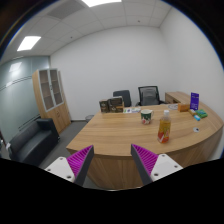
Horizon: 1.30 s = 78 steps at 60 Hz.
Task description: Pour water
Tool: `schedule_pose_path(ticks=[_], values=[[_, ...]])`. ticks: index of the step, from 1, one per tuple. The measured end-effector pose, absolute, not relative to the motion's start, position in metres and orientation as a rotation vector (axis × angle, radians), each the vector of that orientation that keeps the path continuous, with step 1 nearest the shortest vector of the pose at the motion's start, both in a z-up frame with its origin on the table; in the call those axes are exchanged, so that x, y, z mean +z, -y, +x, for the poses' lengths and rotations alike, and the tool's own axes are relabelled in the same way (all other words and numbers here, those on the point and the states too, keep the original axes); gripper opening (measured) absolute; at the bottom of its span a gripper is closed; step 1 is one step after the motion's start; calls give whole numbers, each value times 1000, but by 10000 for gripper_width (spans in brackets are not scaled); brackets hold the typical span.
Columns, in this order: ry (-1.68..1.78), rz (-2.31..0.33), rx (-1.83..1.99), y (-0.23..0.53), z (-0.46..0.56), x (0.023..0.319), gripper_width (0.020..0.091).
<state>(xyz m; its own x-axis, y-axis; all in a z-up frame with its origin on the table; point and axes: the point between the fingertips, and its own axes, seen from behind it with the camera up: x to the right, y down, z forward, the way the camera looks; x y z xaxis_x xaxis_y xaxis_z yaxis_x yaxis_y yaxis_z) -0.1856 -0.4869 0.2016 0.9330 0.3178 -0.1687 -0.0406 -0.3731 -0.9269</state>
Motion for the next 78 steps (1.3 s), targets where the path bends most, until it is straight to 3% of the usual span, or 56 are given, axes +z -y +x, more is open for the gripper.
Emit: schedule_pose_path(ticks=[14,28,49,57,69,72,74,78], values=[[115,-1931,280,476,-190,203,821],[57,-1934,201,443,-149,186,819],[-64,-1875,27,255,-1,112,820],[7,-1871,65,193,0,78,821],[46,-1833,85,138,5,55,816],[24,-1833,119,131,6,52,779],[23,-1819,150,126,1,57,641],[35,-1818,122,126,6,55,604]])
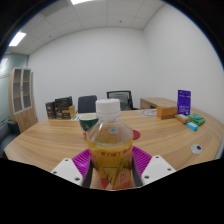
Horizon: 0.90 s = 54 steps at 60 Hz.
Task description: Pour water
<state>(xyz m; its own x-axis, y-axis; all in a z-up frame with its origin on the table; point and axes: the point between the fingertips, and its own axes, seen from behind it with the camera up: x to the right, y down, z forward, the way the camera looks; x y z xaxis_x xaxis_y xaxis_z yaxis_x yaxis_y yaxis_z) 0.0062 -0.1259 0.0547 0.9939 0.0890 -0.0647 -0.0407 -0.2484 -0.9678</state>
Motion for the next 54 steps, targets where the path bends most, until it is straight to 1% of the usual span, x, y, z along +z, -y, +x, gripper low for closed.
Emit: schedule_pose_path(ticks=[8,11,13,22,32,41,42,46,54], values=[[46,-1847,108,128,8,53,513],[112,-1884,116,128,4,54,477],[134,-1892,122,122,9,57,477],[229,-1869,-45,67,54,109,479],[566,-1782,-419,-12,76,157,477],[1012,-1656,-812,-63,55,139,479],[1074,-1629,-851,-71,58,142,477],[1283,-1527,-1036,-86,52,136,475],[1592,-1337,-1310,-103,43,136,472]])
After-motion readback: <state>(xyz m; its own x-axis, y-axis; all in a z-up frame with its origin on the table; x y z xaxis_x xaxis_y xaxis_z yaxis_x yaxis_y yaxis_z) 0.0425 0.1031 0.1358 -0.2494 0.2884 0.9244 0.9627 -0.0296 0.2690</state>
